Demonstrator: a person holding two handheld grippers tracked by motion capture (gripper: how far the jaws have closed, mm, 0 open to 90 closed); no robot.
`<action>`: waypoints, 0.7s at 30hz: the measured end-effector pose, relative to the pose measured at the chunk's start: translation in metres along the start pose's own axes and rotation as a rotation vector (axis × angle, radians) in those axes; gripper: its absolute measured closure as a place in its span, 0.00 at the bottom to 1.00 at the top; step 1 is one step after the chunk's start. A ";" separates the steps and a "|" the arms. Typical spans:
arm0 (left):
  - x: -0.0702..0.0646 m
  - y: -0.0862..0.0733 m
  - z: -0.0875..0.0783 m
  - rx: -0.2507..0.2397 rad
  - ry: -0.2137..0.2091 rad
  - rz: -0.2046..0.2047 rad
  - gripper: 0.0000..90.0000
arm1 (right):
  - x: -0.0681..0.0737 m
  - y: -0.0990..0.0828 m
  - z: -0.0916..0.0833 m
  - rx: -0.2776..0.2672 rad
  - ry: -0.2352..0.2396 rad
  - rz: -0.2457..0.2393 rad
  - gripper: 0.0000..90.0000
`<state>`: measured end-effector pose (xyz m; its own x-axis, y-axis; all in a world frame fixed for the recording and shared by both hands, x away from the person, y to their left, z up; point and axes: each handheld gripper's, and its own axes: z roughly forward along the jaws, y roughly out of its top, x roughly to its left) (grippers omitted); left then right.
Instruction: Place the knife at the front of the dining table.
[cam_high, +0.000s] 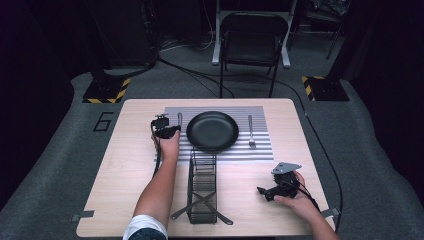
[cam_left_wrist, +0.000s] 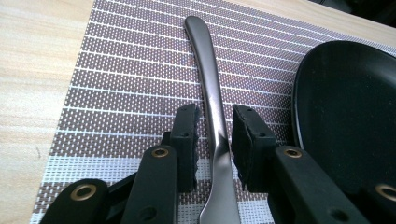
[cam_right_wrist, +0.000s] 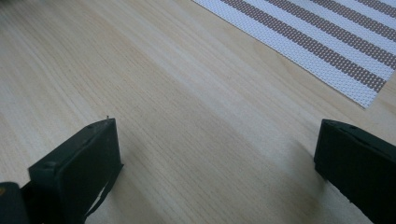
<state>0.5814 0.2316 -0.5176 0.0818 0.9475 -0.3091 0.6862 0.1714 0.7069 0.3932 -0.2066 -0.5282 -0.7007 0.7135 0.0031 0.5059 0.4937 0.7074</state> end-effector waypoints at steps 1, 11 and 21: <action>0.000 0.000 0.000 0.002 0.002 0.004 0.79 | 0.000 0.000 0.000 0.000 0.000 0.000 0.00; -0.001 0.006 -0.013 -0.007 -0.028 0.025 0.69 | 0.000 0.000 0.000 0.000 0.000 -0.001 0.00; -0.002 0.014 -0.032 -0.008 -0.060 0.072 0.61 | 0.000 0.000 0.000 0.000 0.000 -0.001 0.00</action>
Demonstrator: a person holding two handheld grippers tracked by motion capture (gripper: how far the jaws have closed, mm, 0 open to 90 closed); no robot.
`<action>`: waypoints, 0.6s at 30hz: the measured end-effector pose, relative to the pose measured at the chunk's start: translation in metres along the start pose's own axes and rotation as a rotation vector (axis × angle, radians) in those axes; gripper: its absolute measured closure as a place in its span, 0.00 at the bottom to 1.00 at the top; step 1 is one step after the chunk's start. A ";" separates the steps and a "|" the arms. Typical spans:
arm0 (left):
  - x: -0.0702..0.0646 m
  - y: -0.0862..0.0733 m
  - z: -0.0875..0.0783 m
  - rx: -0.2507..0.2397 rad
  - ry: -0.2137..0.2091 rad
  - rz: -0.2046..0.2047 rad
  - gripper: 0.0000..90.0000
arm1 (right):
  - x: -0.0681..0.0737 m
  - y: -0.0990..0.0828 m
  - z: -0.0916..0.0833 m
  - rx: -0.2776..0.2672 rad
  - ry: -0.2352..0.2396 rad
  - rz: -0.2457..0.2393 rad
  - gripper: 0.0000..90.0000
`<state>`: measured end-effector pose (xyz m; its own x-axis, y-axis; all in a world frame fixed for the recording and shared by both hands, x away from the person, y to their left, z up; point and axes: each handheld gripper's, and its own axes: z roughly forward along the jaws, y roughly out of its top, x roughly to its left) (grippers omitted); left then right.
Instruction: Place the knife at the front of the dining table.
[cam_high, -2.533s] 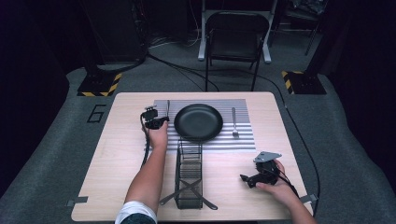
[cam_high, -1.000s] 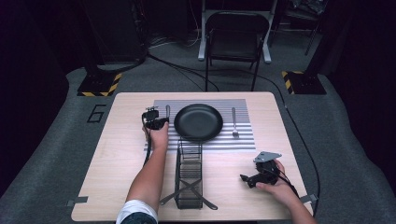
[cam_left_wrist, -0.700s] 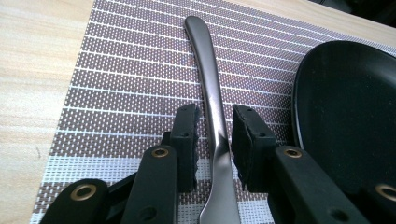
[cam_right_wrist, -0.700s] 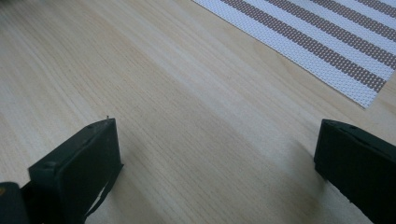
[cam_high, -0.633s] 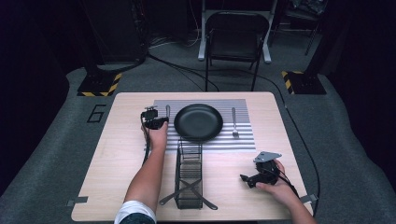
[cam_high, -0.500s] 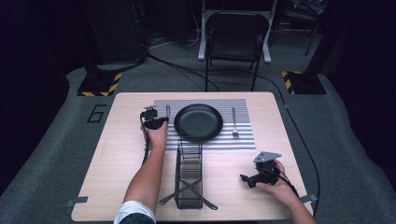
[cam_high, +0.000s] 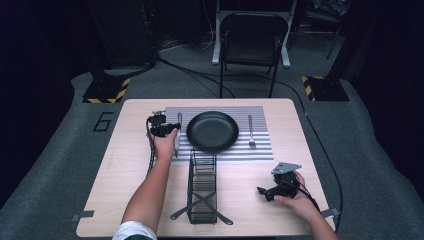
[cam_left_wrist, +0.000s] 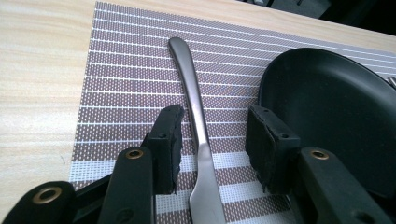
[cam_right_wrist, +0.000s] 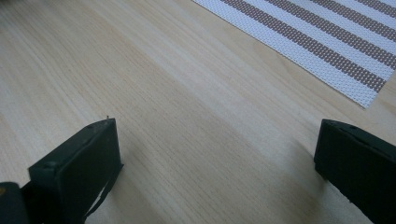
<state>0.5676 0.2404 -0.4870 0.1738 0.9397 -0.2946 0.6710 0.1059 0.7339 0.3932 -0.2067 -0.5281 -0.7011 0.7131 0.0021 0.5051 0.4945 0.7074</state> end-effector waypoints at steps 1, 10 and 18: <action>-0.001 0.000 -0.002 0.001 -0.002 0.003 0.60 | 0.000 0.000 0.000 0.000 0.000 0.001 0.00; -0.005 -0.010 -0.030 0.031 -0.038 0.100 0.57 | 0.000 0.000 0.000 0.000 0.000 0.001 0.00; 0.000 -0.018 -0.065 0.035 -0.070 0.157 0.56 | 0.000 0.000 0.000 0.000 0.000 0.000 0.00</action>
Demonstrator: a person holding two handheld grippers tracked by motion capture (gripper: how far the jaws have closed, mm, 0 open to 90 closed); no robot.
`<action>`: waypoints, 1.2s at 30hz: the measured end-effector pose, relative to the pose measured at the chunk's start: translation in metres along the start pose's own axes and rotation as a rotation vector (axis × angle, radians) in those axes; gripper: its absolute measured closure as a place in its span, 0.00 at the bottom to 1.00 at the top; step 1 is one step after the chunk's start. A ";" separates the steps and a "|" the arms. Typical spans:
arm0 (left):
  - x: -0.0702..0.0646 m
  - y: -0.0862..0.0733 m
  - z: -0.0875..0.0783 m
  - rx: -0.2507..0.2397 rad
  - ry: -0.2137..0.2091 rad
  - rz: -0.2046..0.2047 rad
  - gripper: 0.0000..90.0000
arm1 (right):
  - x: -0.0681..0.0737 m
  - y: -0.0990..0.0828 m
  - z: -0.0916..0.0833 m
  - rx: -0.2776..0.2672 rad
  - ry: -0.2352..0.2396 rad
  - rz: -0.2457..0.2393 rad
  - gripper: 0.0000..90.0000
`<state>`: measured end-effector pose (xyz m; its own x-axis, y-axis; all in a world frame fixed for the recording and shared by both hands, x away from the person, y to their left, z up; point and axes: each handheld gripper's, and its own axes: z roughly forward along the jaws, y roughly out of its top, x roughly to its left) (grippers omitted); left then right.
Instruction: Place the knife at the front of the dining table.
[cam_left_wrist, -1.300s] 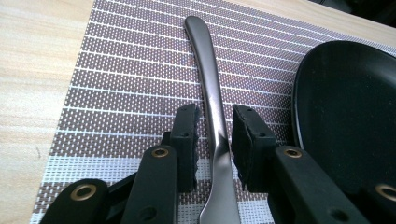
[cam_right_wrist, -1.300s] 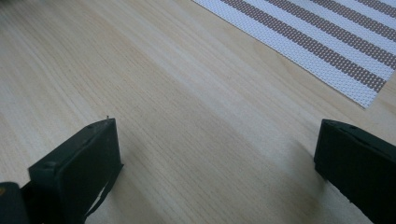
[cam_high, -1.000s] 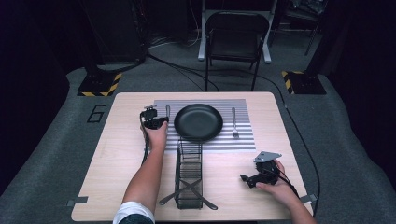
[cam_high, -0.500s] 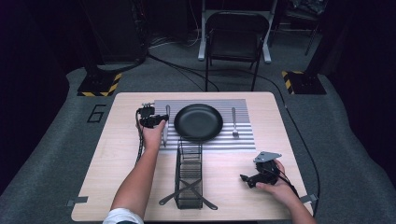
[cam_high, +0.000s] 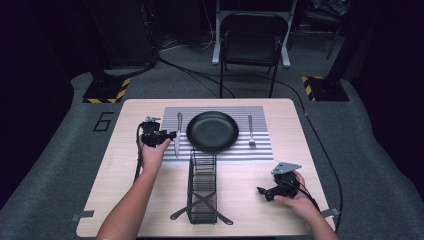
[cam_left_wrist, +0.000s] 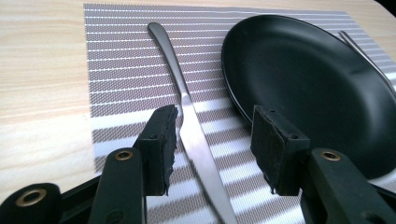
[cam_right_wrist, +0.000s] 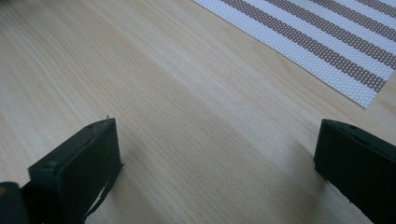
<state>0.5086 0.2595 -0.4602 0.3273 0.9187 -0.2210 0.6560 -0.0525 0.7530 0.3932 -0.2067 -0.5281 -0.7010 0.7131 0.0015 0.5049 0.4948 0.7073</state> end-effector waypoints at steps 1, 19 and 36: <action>-0.001 -0.001 -0.005 -0.010 0.001 -0.002 0.55 | 0.000 0.000 0.000 0.000 0.000 0.000 0.00; 0.002 -0.055 -0.062 0.020 -0.025 0.101 0.50 | 0.000 0.000 0.000 0.000 0.000 0.001 0.00; 0.021 -0.107 -0.059 0.079 0.018 0.149 0.44 | 0.000 0.000 0.000 0.001 0.000 0.001 0.00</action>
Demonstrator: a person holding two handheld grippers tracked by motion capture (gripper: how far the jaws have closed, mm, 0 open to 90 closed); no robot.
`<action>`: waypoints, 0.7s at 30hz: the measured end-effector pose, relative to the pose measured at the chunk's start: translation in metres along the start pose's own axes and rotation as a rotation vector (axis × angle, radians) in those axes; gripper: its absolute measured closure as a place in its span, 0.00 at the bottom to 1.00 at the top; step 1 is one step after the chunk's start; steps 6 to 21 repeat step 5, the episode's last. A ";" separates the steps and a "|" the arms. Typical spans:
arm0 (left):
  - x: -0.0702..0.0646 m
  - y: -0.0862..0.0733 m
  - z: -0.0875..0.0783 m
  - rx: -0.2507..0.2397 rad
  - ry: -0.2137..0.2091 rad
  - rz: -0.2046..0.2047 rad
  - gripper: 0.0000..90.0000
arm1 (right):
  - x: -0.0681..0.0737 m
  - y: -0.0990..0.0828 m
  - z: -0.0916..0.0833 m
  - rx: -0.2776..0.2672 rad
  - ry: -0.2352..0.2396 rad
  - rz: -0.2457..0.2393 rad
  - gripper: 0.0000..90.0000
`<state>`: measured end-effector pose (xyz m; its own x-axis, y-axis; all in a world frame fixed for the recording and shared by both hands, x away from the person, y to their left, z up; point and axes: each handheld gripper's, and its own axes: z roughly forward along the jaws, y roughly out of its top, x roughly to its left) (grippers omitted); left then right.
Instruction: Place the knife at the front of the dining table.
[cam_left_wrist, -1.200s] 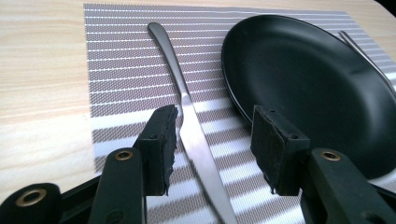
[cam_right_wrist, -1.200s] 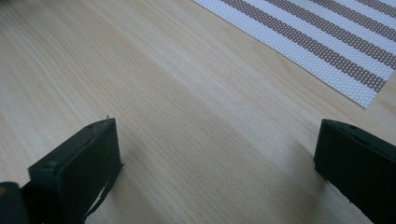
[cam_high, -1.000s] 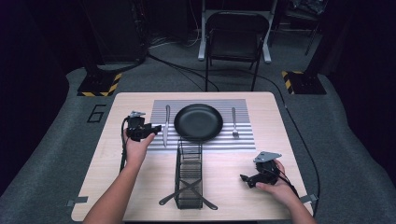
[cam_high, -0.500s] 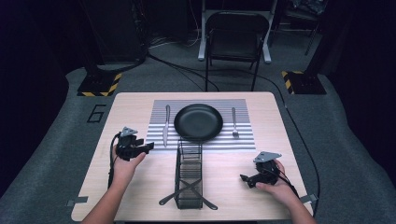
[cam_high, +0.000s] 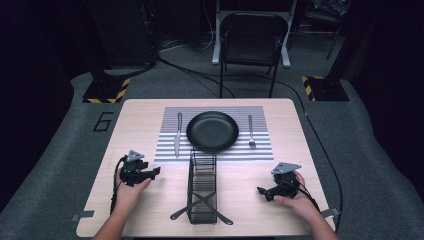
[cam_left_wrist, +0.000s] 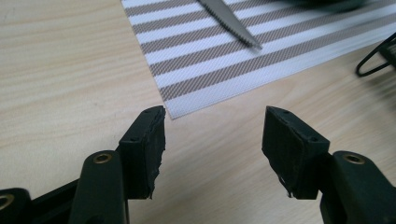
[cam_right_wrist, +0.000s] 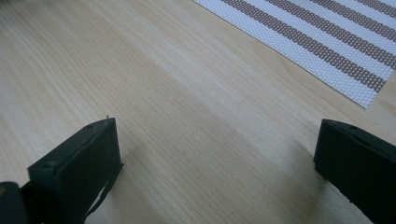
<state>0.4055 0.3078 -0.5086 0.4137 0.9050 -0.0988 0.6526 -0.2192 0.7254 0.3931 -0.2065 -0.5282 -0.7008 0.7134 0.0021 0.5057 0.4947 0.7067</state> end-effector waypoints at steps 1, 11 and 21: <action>0.001 -0.002 0.002 0.003 0.011 -0.006 0.44 | 0.000 0.000 0.000 0.000 0.000 0.000 0.00; 0.007 -0.010 0.008 -0.007 0.070 0.009 0.43 | 0.000 0.000 0.000 0.000 0.000 0.001 0.00; 0.007 -0.010 0.008 -0.007 0.070 0.009 0.43 | 0.000 0.000 0.000 0.000 0.000 0.001 0.00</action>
